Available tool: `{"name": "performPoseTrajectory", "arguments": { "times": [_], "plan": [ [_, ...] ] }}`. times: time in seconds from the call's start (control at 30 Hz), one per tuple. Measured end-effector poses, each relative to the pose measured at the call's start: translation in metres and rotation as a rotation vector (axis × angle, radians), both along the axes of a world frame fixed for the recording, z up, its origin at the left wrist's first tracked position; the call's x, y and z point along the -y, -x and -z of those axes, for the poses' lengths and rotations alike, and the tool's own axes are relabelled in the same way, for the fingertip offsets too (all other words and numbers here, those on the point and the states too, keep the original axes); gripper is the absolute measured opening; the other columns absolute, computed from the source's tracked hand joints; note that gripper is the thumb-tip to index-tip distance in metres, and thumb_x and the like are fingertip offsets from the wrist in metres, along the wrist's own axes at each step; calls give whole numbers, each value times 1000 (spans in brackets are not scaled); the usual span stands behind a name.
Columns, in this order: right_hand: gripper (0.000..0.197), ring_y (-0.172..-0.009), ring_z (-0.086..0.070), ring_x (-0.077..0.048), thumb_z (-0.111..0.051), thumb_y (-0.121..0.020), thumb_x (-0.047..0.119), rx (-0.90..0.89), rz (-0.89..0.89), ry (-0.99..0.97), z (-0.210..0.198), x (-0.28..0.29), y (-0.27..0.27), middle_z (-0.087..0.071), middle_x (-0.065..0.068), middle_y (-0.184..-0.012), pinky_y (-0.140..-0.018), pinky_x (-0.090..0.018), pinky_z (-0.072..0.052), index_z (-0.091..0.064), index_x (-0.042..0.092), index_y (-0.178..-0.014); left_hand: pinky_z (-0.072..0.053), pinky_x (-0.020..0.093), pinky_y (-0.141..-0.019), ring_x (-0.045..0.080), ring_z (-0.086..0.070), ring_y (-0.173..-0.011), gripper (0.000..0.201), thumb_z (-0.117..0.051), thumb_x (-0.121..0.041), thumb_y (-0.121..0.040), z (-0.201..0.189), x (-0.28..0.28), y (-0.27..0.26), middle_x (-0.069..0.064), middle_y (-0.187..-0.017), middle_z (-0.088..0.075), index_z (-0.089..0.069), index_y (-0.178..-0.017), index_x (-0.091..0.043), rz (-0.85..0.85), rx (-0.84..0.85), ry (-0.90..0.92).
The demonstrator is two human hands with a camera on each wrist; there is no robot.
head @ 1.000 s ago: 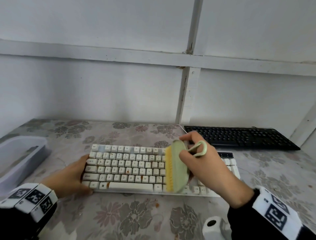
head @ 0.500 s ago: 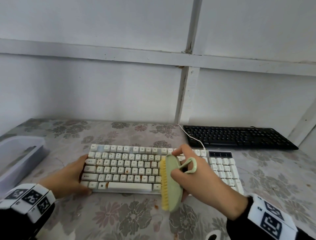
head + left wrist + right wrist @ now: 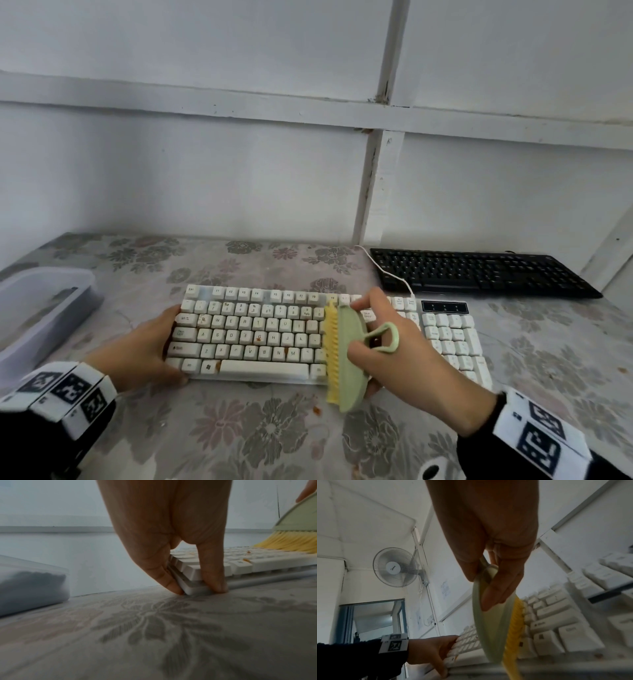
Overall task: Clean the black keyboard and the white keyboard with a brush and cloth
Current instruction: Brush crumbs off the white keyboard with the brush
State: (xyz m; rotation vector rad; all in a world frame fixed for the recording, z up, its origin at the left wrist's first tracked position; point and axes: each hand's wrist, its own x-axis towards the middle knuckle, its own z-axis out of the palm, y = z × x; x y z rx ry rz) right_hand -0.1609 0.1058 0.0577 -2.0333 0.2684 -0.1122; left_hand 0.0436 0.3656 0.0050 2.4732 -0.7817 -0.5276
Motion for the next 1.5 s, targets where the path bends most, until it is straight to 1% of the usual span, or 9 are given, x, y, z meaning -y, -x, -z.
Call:
{"name": "performPoseTrajectory", "arguments": {
  "times": [0.1, 0.23, 0.3, 0.47, 0.63, 0.9, 1.07, 1.3, 1.5],
  "plan": [
    [29, -77, -65, -43, -53, -84, 6, -28, -7, -42, -5, 4, 7, -60, -31, -93, -57, -45, -59, -45, 30, -99, -36, 18, -94, 5, -48, -108, 106, -81, -20, -59, -1, 1, 1, -15, -115, -46, -15, -141, -26, -6, 10, -8],
    [30, -71, -64, -45, -52, -84, 1, 57, 71, -50, -25, 13, -1, -63, -29, -95, -49, -37, -56, -49, 25, -102, -36, 21, -99, 5, -48, -111, 116, -73, -39, -43, -3, 0, 2, -15, -118, -45, -13, -141, -27, 9, -1, -24],
    [30, -61, -68, -33, -52, -85, -1, 117, 123, -75, -32, 15, -12, -66, -22, -90, -47, -31, -53, -48, 21, -106, -36, 21, -98, 6, -48, -110, 113, -75, -34, -47, -3, 0, 2, -14, -118, -45, -13, -142, -27, 4, 9, -26],
    [31, -63, -70, -24, -53, -86, 1, 162, 139, -73, -32, 8, -35, -66, -15, -92, -48, -33, -56, -45, 19, -110, -36, 21, -100, 6, -47, -111, 111, -72, -34, -48, -5, 1, 3, -13, -119, -44, -13, -141, -27, 6, 14, -34],
    [28, -59, -63, -29, -52, -85, 3, 85, 77, -13, -15, -2, -32, -62, -22, -84, -52, -38, -59, -43, 20, -106, -35, 18, -96, 5, -47, -111, 104, -80, -21, -62, -1, 0, 0, -14, -119, -44, -13, -141, -27, 16, 18, -17],
    [28, -66, -64, -39, -52, -83, 5, -43, -14, -34, -10, -2, -13, -59, -32, -85, -56, -46, -59, -44, 24, -102, -33, 19, -100, 5, -44, -111, 104, -80, -19, -64, -1, 0, 0, -15, -118, -42, -11, -142, -27, 16, 37, -36],
    [29, -61, -68, -25, -53, -83, 0, 86, 97, -59, -32, 3, -24, -65, -20, -90, -47, -33, -56, -48, 16, -106, -35, 18, -97, 4, -47, -109, 103, -80, -19, -64, 1, 0, -2, -17, -116, -44, -12, -141, -30, 11, 25, -21],
    [27, -59, -68, -29, -52, -85, 2, 84, 87, -14, -20, -6, -38, -62, -17, -85, -51, -43, -58, -43, 17, -106, -36, 20, -98, 4, -47, -111, 101, -78, -28, -53, 2, -1, -3, -19, -115, -44, -14, -130, -38, 24, 16, 5],
    [27, -73, -67, -38, -52, -83, 3, -18, -41, -60, -18, -10, -16, -62, -27, -88, -50, -36, -57, -47, 24, -101, -35, 20, -98, 5, -46, -112, 104, -79, -24, -56, 2, -2, -3, -17, -117, -43, -15, -138, -31, 19, 13, 1]
  ]
}}
